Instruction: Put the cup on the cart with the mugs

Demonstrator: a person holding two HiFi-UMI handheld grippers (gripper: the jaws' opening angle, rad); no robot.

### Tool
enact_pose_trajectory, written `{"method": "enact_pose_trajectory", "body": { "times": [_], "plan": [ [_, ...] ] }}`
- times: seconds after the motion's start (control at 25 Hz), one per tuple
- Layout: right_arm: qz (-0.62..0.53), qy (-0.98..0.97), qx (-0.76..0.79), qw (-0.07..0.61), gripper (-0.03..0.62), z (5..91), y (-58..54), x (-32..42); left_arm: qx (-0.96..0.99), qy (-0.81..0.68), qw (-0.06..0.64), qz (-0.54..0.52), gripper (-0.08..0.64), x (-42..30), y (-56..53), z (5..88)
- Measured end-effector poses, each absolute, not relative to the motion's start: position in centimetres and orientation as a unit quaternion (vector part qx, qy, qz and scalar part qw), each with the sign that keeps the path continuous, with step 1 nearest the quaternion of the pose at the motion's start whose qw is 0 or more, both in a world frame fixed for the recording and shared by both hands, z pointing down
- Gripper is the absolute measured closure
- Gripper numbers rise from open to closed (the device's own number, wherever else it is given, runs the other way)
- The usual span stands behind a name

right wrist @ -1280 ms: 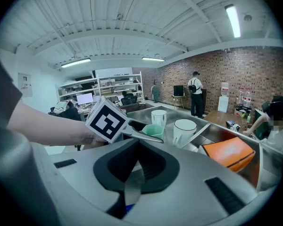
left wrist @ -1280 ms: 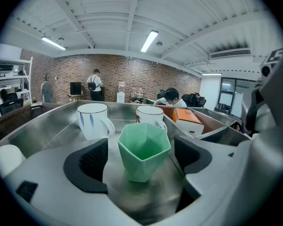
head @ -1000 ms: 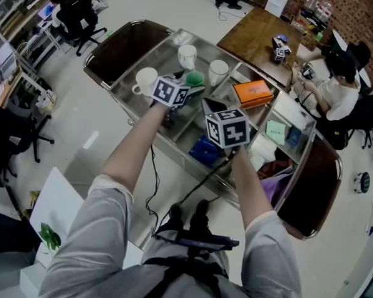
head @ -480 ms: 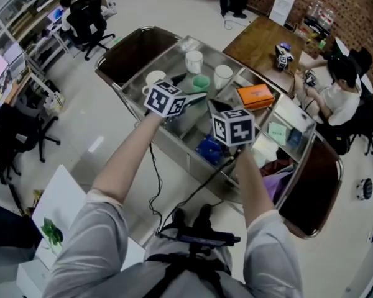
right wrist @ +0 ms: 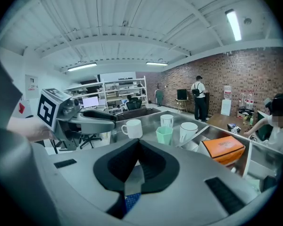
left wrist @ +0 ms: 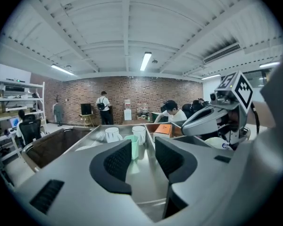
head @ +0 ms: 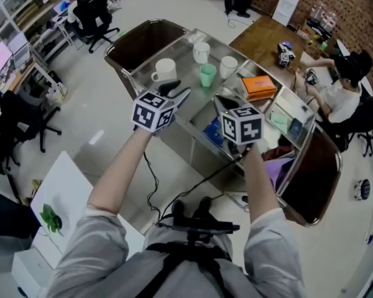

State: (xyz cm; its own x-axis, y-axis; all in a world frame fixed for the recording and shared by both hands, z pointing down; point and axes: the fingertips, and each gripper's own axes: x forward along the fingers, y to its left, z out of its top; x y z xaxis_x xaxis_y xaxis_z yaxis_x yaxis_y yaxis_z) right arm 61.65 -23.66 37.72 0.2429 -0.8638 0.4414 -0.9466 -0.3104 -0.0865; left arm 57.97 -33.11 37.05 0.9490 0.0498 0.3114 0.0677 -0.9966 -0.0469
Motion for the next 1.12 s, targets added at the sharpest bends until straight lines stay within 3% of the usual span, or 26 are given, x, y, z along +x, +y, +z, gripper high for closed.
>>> {"method": "enact_pose_trajectory", "body": {
  "times": [0.28, 0.96, 1.12],
  "plan": [
    [0.200, -0.582, 0.784, 0.082, 0.584, 38.0, -20.0, 58.3, -0.990, 0.032, 0.006, -0.138, 0.542, 49.9, -32.8, 37.7],
    [0.213, -0.540, 0.812, 0.050, 0.586, 43.2, -10.6, 50.0, -0.978, 0.127, -0.098, -0.134, 0.557, 35.3, -32.0, 45.2],
    [0.228, -0.542, 0.808, 0.034, 0.586, 44.3, -9.6, 48.7, -0.975, 0.141, -0.096, -0.140, 0.557, 33.5, -32.1, 46.1]
  ]
}}
